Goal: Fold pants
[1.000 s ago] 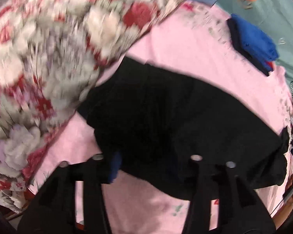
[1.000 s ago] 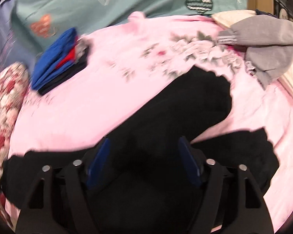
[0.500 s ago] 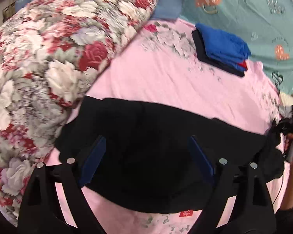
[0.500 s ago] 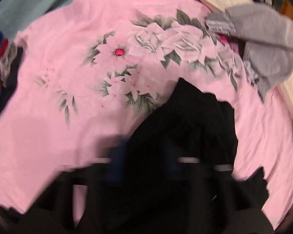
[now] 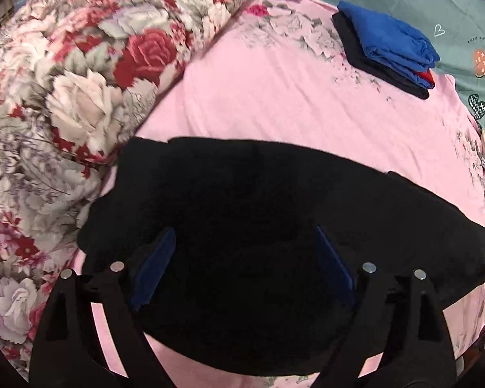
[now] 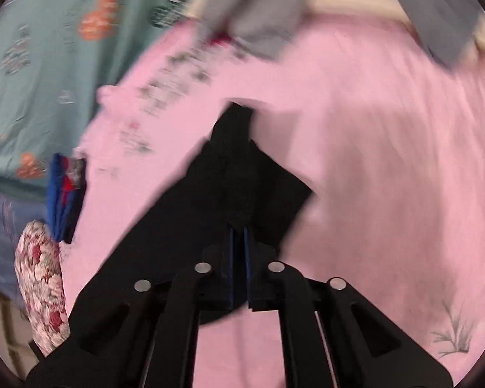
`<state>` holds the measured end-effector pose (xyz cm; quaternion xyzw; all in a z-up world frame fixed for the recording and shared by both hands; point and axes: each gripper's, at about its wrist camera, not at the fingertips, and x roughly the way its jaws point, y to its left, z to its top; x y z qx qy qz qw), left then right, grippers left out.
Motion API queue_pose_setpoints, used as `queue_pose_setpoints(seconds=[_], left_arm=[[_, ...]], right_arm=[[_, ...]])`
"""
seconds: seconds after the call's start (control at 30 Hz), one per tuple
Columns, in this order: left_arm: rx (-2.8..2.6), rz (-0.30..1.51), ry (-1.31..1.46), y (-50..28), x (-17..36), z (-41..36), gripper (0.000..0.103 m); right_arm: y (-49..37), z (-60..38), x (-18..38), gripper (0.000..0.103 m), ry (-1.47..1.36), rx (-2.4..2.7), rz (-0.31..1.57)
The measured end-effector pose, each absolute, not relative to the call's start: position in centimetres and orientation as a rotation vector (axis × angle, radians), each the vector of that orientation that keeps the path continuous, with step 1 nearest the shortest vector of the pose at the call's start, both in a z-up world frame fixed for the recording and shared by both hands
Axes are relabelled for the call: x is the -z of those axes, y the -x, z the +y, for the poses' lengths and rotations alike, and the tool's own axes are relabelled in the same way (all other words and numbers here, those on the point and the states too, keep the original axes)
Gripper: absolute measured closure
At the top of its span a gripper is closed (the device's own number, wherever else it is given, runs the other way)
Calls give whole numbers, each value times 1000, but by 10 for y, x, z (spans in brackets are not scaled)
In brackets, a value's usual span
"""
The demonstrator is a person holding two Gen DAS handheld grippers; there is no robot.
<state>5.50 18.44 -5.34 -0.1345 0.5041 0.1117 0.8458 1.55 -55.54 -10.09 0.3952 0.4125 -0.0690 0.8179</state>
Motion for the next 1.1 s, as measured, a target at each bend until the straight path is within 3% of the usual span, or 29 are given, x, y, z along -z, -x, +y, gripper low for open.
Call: queue_pose_setpoints(seconds=[0.07, 0.1, 0.13, 0.17, 0.27, 0.33, 0.37, 0.4, 0.53, 0.63, 0.73, 0.8, 0.83, 0.93, 1.1], left_arm=[[-249, 1035, 273, -50, 47, 185, 15], [-247, 1031, 273, -48, 45, 184, 15], [-242, 1033, 275, -48, 44, 184, 15], [-230, 1040, 280, -47, 45, 184, 15], [-204, 1065, 298, -46, 49, 182, 15], [-198, 1075, 301, -44, 51, 182, 15], [-203, 1073, 300, -43, 52, 184, 15], [-208, 1070, 300, -42, 54, 185, 15], [-198, 1111, 285, -42, 71, 191, 15], [-184, 1138, 178, -47, 79, 182, 15], [-179, 1148, 149, -50, 77, 182, 15], [-173, 1137, 173, -49, 71, 190, 15], [-175, 1127, 196, -47, 68, 194, 16], [-155, 1091, 325, -36, 57, 206, 16], [-117, 1046, 289, -31, 42, 191, 16]], right_arm=[[-5, -557, 93, 84, -816, 172, 832], [-5, -555, 87, 64, -785, 194, 816], [-7, -554, 82, 57, -756, 214, 803], [-9, -549, 78, 52, -738, 207, 794], [-32, -537, 78, 52, -720, 202, 826], [-43, -535, 86, 61, -719, 247, 869], [-46, -535, 89, 75, -723, 277, 879], [-47, -535, 87, 99, -718, 300, 870], [-29, -535, 62, 100, -745, 236, 763], [-17, -545, 75, 100, -871, 190, 782], [-12, -554, 93, 80, -805, 307, 855], [-3, -550, 82, 42, -765, 348, 827], [-3, -547, 77, 36, -731, 364, 825], [-19, -535, 79, 34, -696, 280, 869], [-31, -514, 68, 35, -590, 436, 906]])
